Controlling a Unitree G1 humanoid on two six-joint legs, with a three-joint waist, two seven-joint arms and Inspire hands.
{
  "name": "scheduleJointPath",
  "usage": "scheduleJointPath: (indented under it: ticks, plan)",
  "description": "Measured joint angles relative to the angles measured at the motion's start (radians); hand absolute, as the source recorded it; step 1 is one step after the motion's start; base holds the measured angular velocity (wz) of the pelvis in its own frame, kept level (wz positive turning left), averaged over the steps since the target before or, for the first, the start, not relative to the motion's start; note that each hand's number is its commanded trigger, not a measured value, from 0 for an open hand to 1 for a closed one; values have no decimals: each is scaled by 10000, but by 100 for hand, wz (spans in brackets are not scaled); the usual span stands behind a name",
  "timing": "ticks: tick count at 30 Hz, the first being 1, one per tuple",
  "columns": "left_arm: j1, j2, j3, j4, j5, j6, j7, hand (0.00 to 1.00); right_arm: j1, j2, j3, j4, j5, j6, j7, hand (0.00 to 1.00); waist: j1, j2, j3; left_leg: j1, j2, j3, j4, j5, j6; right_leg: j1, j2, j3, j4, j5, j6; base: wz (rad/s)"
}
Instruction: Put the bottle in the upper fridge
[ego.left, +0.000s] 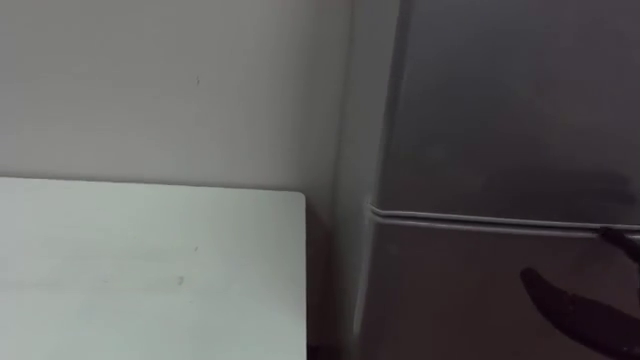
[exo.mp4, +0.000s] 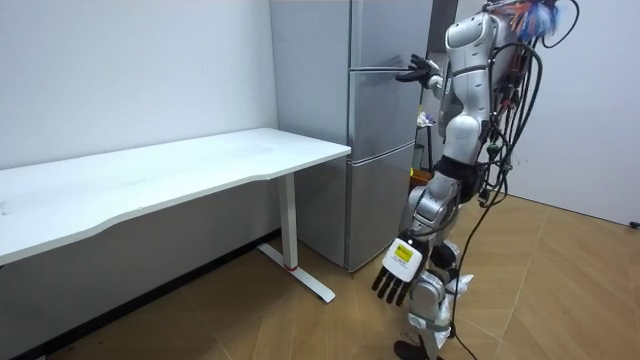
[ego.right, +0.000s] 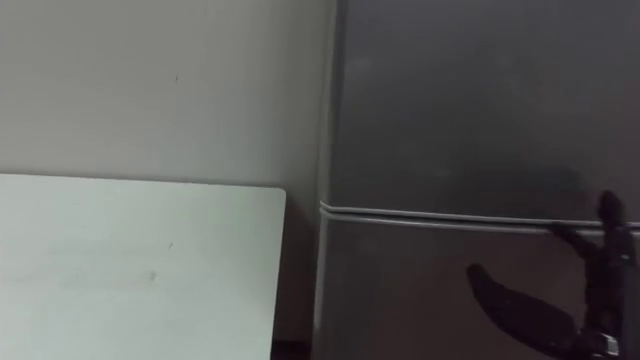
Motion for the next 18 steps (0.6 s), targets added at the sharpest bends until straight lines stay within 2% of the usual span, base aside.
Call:
scheduleJointPath:
  ticks: [3,7,10,12,14,18]
  plan:
    - [49,-29,-4,53,-8,46,-18,0,-6,-90,-529,242,183,20,-744,0,-77,48,6,28,1,3,-24,-3,6,10,23,34,4,-8,10,1]
    - [-23,-47,0,-182,5,45,-21,0,1,-148,-1200,1281,1494,-32,-1593,0,-178,89,16,64,14,-2,-84,-20,25,26,14,34,1,-38,33,0]
    - [-16,-45,61,-485,4,14,9,0,98,-144,-1561,1819,1927,-38,-2095,0,-278,195,-21,78,-3,11,-132,-24,33,18,1,75,11,-71,60,0]
    - [-15,-49,60,-495,-6,15,24,0,111,-143,-1633,2184,2041,-40,-2418,0,-371,236,-48,102,-2,18,-142,-31,45,39,-3,80,19,-84,73,0]
    - [-36,-49,60,-494,-18,17,76,0,145,-139,-1635,2756,2110,-47,-2676,0,-442,288,-18,161,-1,26,-143,-35,48,96,-3,86,13,-89,79,0]
    - [-105,-71,113,-474,-194,21,288,0,274,-124,-1636,3876,3643,-9,-3112,0,-442,331,-30,206,2,13,-143,-42,55,105,-11,223,47,-173,90,1]
